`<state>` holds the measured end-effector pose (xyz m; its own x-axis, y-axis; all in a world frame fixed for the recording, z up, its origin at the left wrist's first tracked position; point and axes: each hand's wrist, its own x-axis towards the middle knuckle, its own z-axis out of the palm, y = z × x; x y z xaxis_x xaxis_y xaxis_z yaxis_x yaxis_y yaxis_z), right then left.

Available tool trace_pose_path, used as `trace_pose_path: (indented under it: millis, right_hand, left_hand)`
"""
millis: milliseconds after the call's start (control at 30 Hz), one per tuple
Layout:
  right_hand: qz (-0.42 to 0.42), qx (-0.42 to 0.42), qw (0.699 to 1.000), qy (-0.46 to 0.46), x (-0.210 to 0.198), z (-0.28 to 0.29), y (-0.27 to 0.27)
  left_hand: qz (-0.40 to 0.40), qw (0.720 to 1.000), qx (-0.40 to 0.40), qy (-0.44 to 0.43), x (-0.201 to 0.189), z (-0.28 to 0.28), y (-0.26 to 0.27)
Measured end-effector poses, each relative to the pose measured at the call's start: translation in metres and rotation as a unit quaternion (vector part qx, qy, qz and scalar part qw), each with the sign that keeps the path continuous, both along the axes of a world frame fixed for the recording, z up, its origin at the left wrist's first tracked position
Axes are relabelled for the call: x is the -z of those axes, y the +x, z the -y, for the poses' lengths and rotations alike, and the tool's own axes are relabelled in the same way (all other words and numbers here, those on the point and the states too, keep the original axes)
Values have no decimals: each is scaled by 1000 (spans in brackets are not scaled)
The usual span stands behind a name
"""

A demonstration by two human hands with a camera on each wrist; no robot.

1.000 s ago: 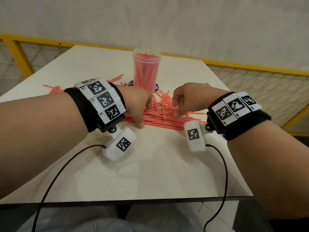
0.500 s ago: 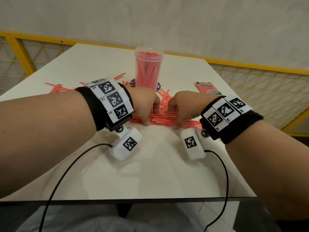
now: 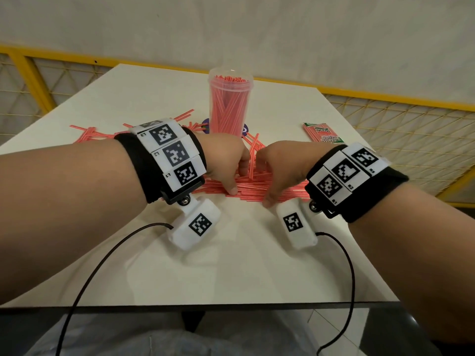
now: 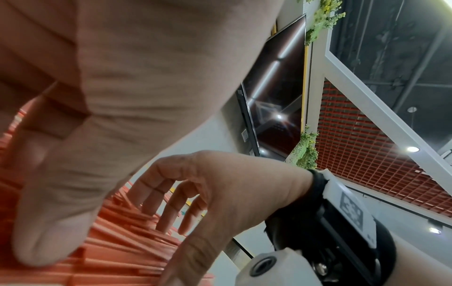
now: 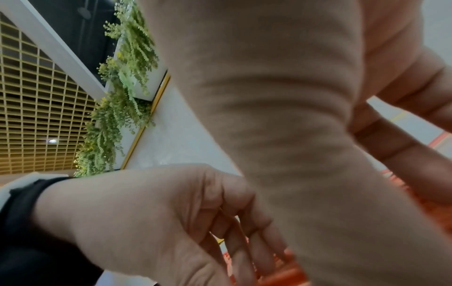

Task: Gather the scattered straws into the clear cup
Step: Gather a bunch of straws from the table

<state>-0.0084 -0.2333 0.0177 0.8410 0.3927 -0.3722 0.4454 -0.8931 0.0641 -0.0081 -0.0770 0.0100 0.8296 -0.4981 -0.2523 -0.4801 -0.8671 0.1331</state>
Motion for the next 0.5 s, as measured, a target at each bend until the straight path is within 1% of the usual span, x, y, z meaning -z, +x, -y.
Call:
trace_pose_path:
  millis: [100,233,500]
  right_hand:
    - [11,-6,1000,6,0,-1,2]
    - [30,-27,999,10,1,2,2]
    - [32,-28,999,27,2,9,-5]
  left_hand:
    - [-10,1000,-9,5,-1,0,-3]
    - [-13,999,1,30,2,2,-5]
    - [-21,1000,8,18,4,-1,-7]
